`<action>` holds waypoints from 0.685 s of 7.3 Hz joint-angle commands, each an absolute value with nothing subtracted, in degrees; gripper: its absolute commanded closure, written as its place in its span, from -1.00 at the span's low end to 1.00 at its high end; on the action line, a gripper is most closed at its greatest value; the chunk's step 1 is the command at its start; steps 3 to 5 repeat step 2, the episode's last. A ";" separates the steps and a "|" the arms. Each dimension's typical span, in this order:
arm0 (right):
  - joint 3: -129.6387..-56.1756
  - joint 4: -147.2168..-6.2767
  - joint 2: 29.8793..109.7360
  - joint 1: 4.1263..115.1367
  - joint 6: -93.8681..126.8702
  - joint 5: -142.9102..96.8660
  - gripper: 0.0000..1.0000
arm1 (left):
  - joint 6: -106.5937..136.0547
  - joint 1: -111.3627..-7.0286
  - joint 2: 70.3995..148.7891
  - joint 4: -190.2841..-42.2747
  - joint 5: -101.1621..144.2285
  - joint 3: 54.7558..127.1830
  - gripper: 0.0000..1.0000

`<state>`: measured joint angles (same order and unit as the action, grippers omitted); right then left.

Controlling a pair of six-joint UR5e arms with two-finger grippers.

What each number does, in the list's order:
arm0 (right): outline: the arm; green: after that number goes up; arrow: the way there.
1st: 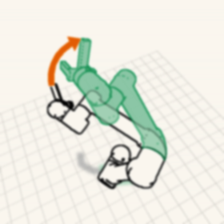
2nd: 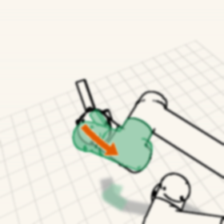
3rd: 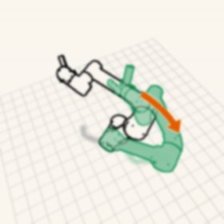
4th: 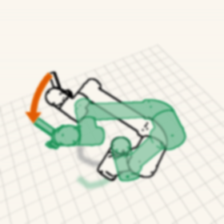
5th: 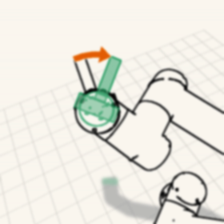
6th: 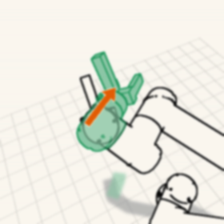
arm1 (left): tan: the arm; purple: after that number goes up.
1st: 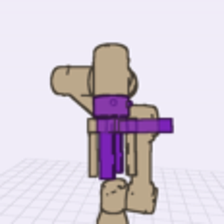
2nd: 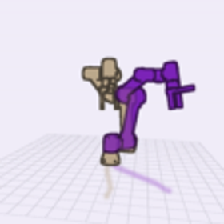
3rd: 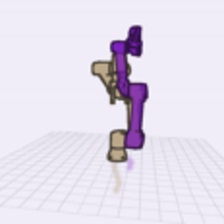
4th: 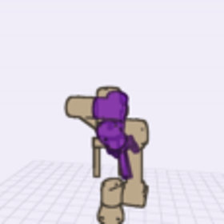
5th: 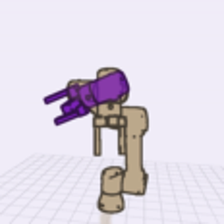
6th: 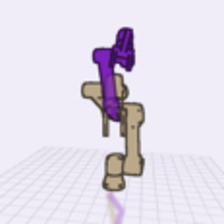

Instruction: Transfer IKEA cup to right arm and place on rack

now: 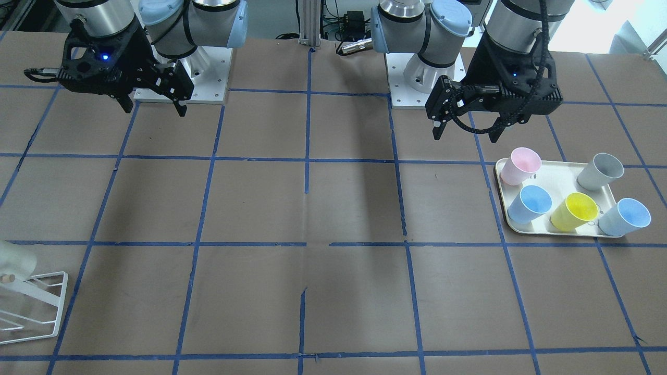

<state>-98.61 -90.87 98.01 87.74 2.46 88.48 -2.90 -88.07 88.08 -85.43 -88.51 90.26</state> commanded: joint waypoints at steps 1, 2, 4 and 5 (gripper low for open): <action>-98.61 -90.88 98.09 87.71 2.64 88.24 -1.00 | -2.90 -88.07 88.15 -85.43 -88.51 90.26 -1.00; -98.61 -90.88 98.17 87.71 2.64 87.98 -1.00 | -2.90 -88.07 88.15 -85.43 -88.51 90.26 -1.00; -98.61 -90.88 98.17 87.71 2.64 87.98 -1.00 | -2.90 -88.07 88.15 -85.43 -88.51 90.26 -1.00; -98.61 -90.88 98.17 87.71 2.64 87.98 -1.00 | -2.90 -88.07 88.15 -85.43 -88.51 90.26 -1.00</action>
